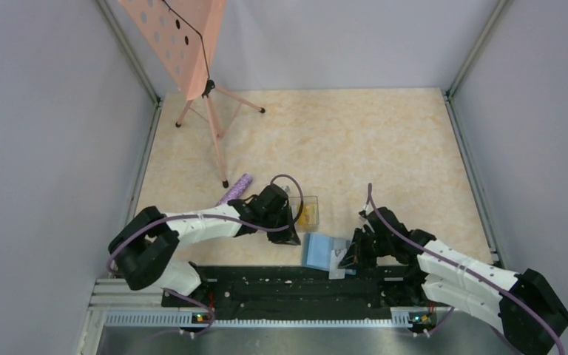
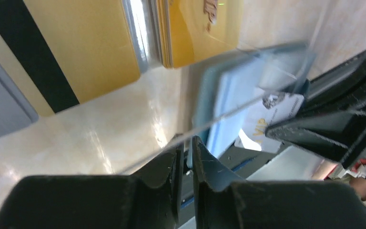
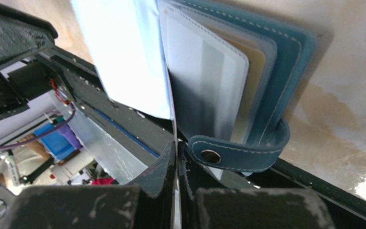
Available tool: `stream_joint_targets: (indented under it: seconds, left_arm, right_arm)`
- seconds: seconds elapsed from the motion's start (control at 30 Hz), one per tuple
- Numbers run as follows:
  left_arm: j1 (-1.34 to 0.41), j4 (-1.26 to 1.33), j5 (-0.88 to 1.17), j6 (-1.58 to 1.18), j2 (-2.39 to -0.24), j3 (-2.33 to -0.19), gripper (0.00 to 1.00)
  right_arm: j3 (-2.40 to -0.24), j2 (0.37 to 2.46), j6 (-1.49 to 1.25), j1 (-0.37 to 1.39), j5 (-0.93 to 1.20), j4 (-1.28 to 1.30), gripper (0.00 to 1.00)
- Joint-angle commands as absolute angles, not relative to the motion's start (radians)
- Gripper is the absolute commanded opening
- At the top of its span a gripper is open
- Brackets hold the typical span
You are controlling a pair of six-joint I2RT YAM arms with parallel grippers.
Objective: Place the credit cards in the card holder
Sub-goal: Insert the credit card into the card holder.
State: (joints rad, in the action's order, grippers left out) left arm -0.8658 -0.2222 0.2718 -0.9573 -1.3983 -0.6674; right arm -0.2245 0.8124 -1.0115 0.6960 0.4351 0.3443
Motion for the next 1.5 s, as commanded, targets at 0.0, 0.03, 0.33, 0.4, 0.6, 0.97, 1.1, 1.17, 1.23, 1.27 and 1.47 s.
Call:
stream_joint_targets:
  seconds: [0.0,0.03,0.33,0.4,0.6,0.97,1.1,1.17,1.23,1.27,1.47]
  left_arm:
    - [-0.869,-0.199,0.198,-0.946,-1.505,-0.748,0.17]
    - [-0.868,-0.205,0.186,-0.944,-1.542,-0.772,0.16]
    - [-0.837,-0.344,0.041,-0.92,-1.712,-0.992,0.14]
    - [-0.821,-0.351,0.059,-0.9,-1.728,-1.018,0.17]
    - [-0.851,-0.325,0.115,-0.945,-1.664,-0.953,0.26]
    - [-0.98,-0.307,0.088,-1.125,-1.634,-0.863,0.21]
    - [-0.987,-0.375,0.082,-1.117,-1.618,-0.885,0.21]
    - [-0.988,-0.449,0.061,-1.096,-1.581,-0.908,0.22]
    - [-0.987,-0.5,0.067,-1.094,-1.529,-0.906,0.24]
    - [-0.991,-0.515,0.067,-1.102,-1.502,-0.9,0.24]
    - [-1.006,-0.564,0.032,-1.143,-1.355,-0.86,0.26]
  right_arm:
    - [-0.3,0.894,-0.91,0.656,0.44,0.352,0.0]
    - [-0.305,0.909,-0.889,0.641,0.447,0.356,0.0]
    - [-0.389,0.953,-0.731,0.537,0.512,0.426,0.0]
    - [-0.406,0.969,-0.693,0.519,0.518,0.445,0.0]
    - [-0.409,0.98,-0.64,0.458,0.598,0.438,0.0]
    - [-0.356,0.959,-0.603,0.217,0.82,0.384,0.0]
    - [-0.355,0.949,-0.597,0.202,0.825,0.401,0.0]
    - [-0.353,0.957,-0.597,0.201,0.828,0.39,0.0]
    - [-0.352,0.972,-0.592,0.201,0.83,0.374,0.0]
    - [-0.352,0.978,-0.59,0.202,0.836,0.376,0.0]
    - [-0.349,0.922,-0.587,0.205,0.833,0.393,0.0]
